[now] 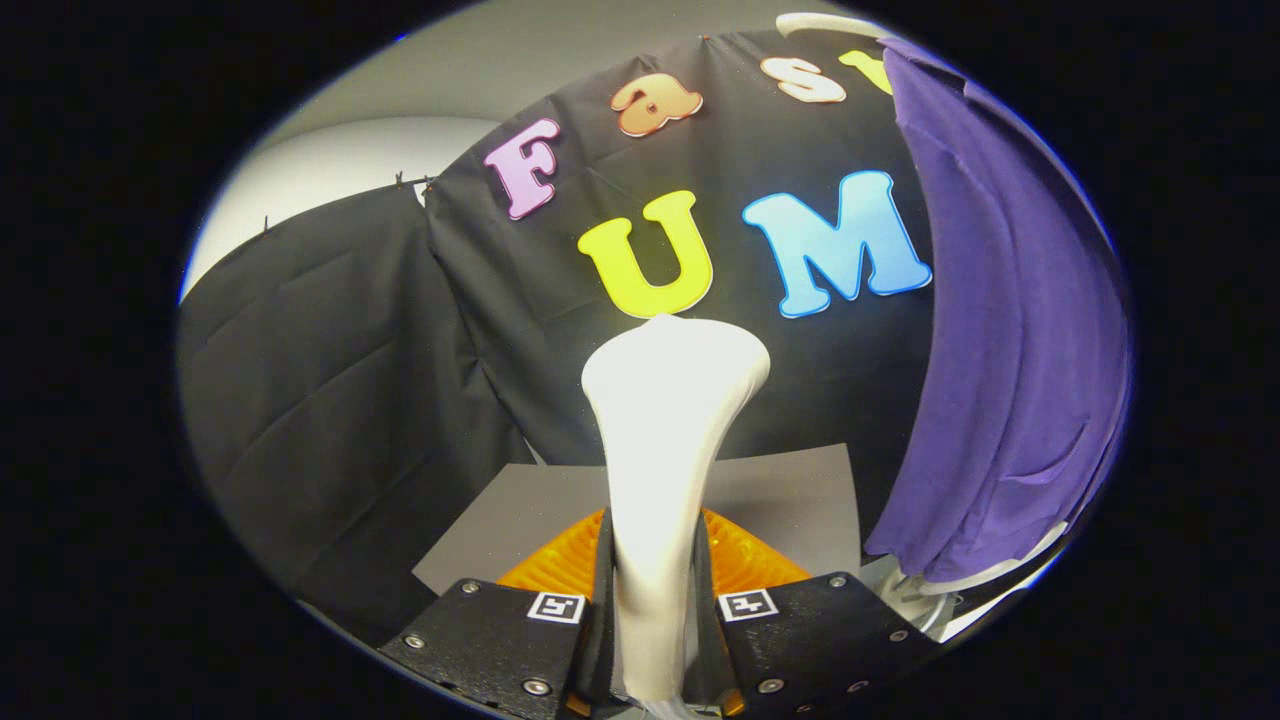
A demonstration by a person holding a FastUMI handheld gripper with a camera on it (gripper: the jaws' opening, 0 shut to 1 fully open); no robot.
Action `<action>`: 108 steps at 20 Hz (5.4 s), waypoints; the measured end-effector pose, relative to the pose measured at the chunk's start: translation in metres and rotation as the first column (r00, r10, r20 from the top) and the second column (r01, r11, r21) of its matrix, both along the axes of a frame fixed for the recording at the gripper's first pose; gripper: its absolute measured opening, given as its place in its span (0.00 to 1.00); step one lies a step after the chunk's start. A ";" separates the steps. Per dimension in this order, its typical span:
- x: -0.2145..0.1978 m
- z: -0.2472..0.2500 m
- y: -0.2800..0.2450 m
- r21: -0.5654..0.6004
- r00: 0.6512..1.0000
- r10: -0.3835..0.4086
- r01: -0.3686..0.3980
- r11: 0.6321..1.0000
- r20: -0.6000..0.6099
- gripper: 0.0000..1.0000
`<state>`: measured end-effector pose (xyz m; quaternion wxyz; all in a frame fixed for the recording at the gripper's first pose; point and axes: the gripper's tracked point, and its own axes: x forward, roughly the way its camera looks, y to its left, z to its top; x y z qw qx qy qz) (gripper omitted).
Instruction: Iron the clothes twice with a garment steamer, once on the left side and once on the right side.
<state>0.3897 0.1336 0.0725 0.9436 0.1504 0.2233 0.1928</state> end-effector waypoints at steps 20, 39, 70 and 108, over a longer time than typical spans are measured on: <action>-0.191 -0.003 -0.126 0.053 0.966 -0.213 0.207 0.977 0.150 0.34; -0.071 0.134 -0.219 0.131 0.850 -0.380 0.357 0.925 0.364 0.34; -0.033 -0.095 -0.245 -0.003 0.912 -0.411 0.411 0.912 -0.003 0.35; -0.134 -0.027 -0.281 0.064 0.850 -0.467 0.466 0.882 0.243 0.36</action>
